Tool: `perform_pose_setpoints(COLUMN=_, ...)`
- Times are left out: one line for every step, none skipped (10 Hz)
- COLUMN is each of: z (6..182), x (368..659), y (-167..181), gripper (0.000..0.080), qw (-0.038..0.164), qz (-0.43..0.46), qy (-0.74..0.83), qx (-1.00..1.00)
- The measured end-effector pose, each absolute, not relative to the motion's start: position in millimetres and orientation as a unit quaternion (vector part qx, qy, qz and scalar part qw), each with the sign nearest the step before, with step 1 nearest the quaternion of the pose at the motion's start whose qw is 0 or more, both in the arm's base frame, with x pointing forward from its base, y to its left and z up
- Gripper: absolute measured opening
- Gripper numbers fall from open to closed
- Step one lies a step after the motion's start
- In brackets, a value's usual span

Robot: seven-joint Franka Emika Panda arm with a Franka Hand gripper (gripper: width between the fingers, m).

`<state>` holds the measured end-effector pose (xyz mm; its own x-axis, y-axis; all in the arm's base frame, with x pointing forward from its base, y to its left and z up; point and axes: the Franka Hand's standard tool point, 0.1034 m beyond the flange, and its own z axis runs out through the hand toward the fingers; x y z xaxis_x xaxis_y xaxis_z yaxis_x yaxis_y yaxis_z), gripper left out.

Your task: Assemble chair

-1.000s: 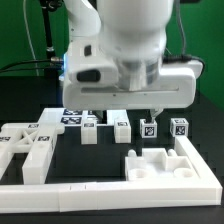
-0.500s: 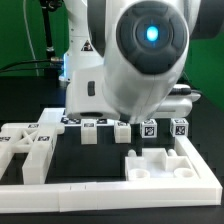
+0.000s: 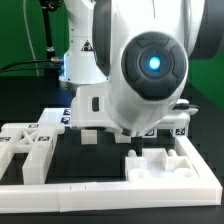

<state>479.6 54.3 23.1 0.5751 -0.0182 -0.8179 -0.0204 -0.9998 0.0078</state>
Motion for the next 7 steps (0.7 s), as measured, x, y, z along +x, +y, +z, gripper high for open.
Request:
perform_pose_setpoints(z=23.2, x=480, y=54, gripper=0.0649, qw=0.002, qz=0.460, qy=0.011, qx=-0.888)
perform_pose_setpoints(z=22.9, x=480, y=54, gripper=0.0649, qw=0.002, qz=0.461, qy=0.011, qx=-0.887)
perform_pose_setpoints(z=22.5, x=480, y=54, gripper=0.0649, qw=0.002, qz=0.461, qy=0.011, qx=-0.887)
perform_pose_setpoints(z=21.1, x=479, y=54, gripper=0.0649, qw=0.001, qz=0.461, qy=0.011, qx=-0.887)
perform_pose_setpoints(z=16.6, x=472, y=57, gripper=0.0649, qw=-0.002, qz=0.465, qy=0.014, qx=-0.885)
perform_pose_setpoints(z=13.6, x=464, y=59, gripper=0.0649, qw=-0.004, qz=0.472, qy=0.011, qx=-0.881)
perform_pose_setpoints(z=12.5, x=462, y=60, gripper=0.0649, qw=-0.005, qz=0.474, qy=0.011, qx=-0.880)
